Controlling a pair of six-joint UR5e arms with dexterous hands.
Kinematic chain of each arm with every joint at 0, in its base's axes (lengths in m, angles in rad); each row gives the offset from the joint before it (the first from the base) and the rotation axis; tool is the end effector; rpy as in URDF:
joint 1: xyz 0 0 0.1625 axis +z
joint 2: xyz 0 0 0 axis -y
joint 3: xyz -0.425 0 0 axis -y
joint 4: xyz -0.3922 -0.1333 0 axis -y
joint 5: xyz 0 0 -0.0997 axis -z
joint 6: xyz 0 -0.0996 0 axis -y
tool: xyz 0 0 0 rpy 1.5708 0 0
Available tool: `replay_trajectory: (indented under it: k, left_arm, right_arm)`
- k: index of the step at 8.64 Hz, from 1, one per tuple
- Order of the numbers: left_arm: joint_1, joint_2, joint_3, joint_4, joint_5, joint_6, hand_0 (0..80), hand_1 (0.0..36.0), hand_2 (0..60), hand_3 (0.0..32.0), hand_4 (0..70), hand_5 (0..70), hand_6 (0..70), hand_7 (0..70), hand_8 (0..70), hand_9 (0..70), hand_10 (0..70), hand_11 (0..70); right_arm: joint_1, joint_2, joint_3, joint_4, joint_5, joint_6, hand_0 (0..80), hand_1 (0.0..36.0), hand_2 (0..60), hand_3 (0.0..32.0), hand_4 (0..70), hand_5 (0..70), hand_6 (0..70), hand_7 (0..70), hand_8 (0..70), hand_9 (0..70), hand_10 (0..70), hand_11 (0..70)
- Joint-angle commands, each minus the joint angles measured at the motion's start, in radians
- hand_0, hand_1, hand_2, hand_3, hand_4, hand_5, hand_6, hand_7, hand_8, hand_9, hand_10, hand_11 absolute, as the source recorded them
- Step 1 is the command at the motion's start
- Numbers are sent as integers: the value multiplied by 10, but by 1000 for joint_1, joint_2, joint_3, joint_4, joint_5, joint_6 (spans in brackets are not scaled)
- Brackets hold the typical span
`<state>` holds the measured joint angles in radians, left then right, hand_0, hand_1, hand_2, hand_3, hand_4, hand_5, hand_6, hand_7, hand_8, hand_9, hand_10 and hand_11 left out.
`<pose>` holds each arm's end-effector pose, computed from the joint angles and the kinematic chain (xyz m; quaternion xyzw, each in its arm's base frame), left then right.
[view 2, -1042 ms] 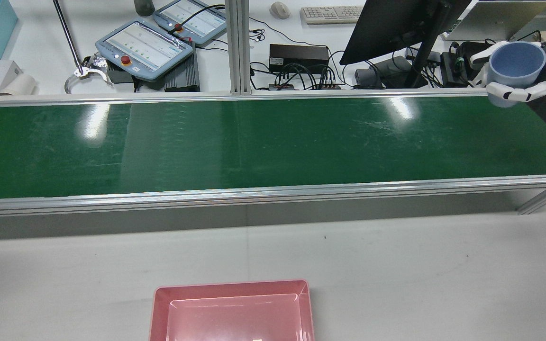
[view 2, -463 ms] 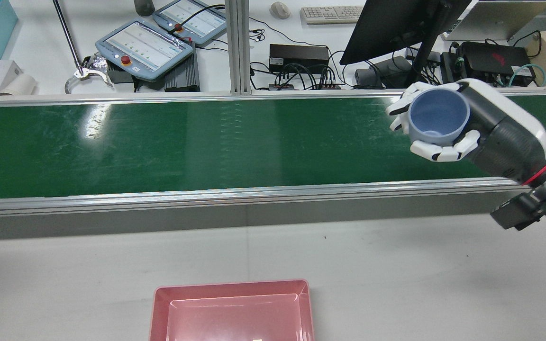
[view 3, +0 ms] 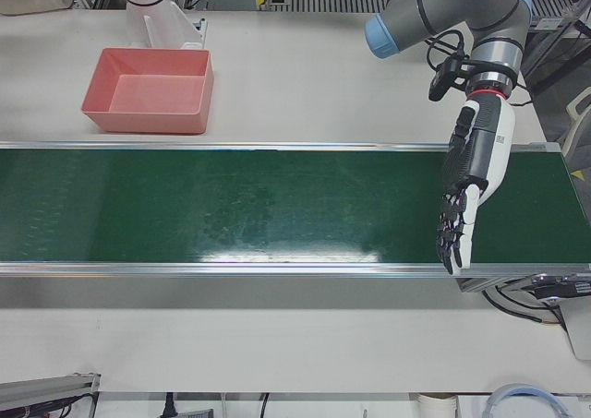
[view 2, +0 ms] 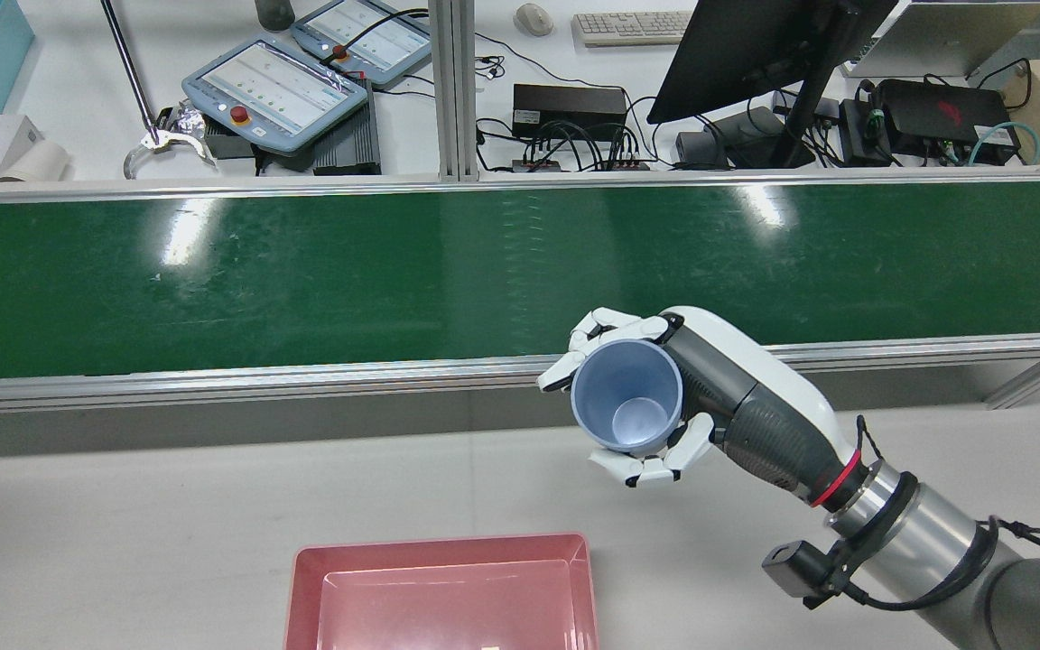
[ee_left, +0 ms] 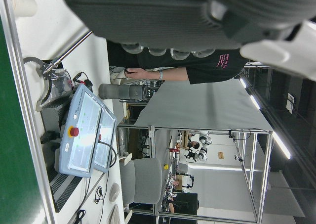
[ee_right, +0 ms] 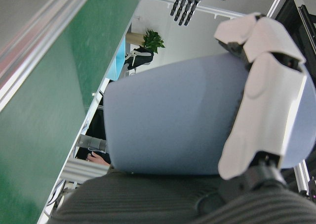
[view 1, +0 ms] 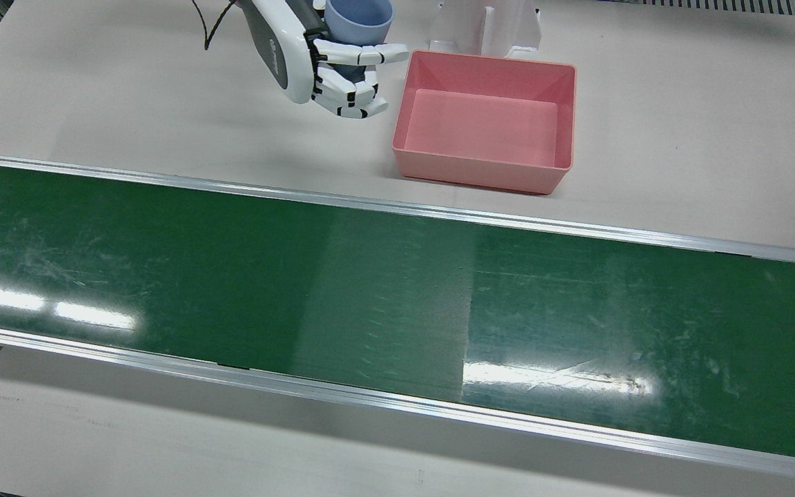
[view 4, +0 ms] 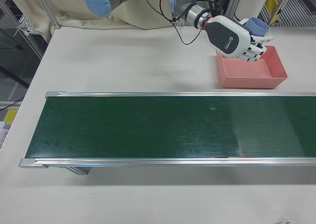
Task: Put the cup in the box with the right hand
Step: 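Lift the blue cup off the belt and carry it toward the pink tray, then lower the cup over the pink tray and open the right hand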
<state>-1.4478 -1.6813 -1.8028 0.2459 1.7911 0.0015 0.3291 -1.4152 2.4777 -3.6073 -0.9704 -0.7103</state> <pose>-0.0466 -0.5324 0.5430 -0.1184 0.7301 -0.6617 0.1228 -0.2990 -0.3025 0.2760 -0.0881 -0.8509 0.4670 0.2238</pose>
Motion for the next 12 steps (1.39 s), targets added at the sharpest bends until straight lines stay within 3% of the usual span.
replay_trajectory:
  k: [1, 2, 3, 4, 5, 7, 8, 9, 10, 11, 12]
  left_arm:
    - [1, 2, 2, 0, 1, 0, 0, 0, 0, 0, 0, 0, 0, 0, 0, 0, 0, 0]
    - [1, 0, 2, 0, -1, 0, 0, 0, 0, 0, 0, 0, 0, 0, 0, 0, 0, 0]
    - [0, 0, 0, 0, -1, 0, 0, 0, 0, 0, 0, 0, 0, 0, 0, 0, 0, 0]
    - [1, 0, 0, 0, -1, 0, 0, 0, 0, 0, 0, 0, 0, 0, 0, 0, 0, 0]
    - [0, 0, 0, 0, 1, 0, 0, 0, 0, 0, 0, 0, 0, 0, 0, 0, 0, 0]
    - [1, 2, 0, 0, 1, 0, 0, 0, 0, 0, 0, 0, 0, 0, 0, 0, 0, 0]
    - [0, 0, 0, 0, 1, 0, 0, 0, 0, 0, 0, 0, 0, 0, 0, 0, 0, 0]
    - [0, 0, 0, 0, -1, 0, 0, 0, 0, 0, 0, 0, 0, 0, 0, 0, 0, 0]
    - [1, 2, 0, 0, 1, 0, 0, 0, 0, 0, 0, 0, 0, 0, 0, 0, 0, 0]
    - [0, 0, 0, 0, -1, 0, 0, 0, 0, 0, 0, 0, 0, 0, 0, 0, 0, 0]
    - [1, 0, 0, 0, -1, 0, 0, 0, 0, 0, 0, 0, 0, 0, 0, 0, 0, 0]
  right_arm:
    - [-162, 36, -3, -1, 70, -102, 551, 360, 600, 0, 188, 124, 185, 692, 220, 405, 163, 267]
    - [-182, 36, -3, -1, 70, -116, 613, 311, 388, 0, 220, 103, 121, 421, 98, 203, 100, 175]
    - [-186, 36, -5, -1, 68, -123, 487, 96, 43, 0, 169, 33, 42, 140, 0, 14, 16, 38]
    - [-188, 36, -5, -1, 67, -123, 411, 8, 0, 0, 198, 8, 34, 135, 0, 13, 4, 12]
    - [-188, 35, -3, -1, 67, -120, 372, 28, 60, 0, 174, 8, 37, 149, 0, 15, 6, 15]
    - [-188, 35, -3, -1, 67, -118, 416, 22, 0, 0, 196, 12, 43, 173, 0, 20, 12, 24]
    - [-188, 35, -3, -1, 67, -118, 417, 25, 0, 0, 199, 13, 45, 182, 0, 22, 14, 27]
    - [-188, 36, -3, 1, 67, -118, 375, 36, 67, 0, 175, 12, 44, 178, 0, 21, 14, 27]
    - [-190, 36, -3, -1, 67, -118, 340, 8, 32, 0, 203, 3, 44, 189, 0, 23, 14, 24]
    - [-190, 36, -2, -1, 67, -117, 191, 18, 103, 0, 199, 0, 46, 208, 0, 27, 15, 23]
    - [-188, 32, 3, -1, 67, -112, 293, 25, 104, 0, 190, 4, 48, 207, 0, 27, 15, 26]
